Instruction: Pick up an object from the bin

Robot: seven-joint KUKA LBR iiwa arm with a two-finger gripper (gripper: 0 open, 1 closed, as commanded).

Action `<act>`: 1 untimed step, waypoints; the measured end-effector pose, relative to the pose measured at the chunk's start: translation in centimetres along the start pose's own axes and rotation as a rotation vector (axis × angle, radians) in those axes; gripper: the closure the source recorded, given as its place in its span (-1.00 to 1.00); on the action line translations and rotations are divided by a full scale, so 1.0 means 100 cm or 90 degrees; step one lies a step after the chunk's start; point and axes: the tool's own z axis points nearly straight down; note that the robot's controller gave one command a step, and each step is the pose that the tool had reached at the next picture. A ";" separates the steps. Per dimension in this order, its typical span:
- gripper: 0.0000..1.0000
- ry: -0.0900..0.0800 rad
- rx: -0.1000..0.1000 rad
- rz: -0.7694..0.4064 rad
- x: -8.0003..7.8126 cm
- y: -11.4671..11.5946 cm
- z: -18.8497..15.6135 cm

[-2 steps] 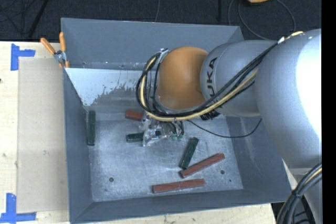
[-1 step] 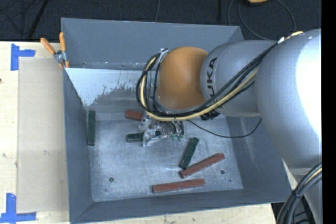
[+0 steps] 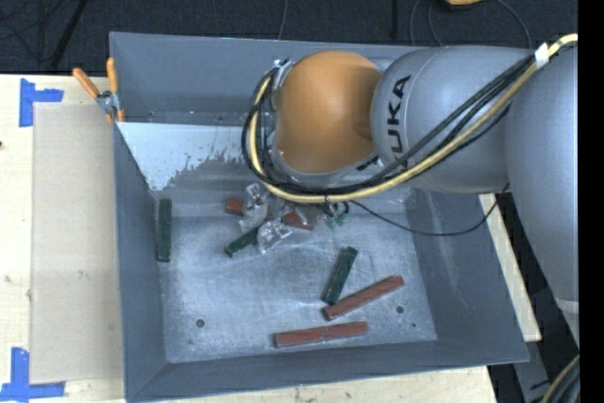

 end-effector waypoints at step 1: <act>1.00 0.000 0.000 0.001 0.000 -0.001 0.000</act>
Offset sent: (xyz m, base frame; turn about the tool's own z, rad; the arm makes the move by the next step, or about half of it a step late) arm -0.0017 -0.0054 0.0980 -0.0092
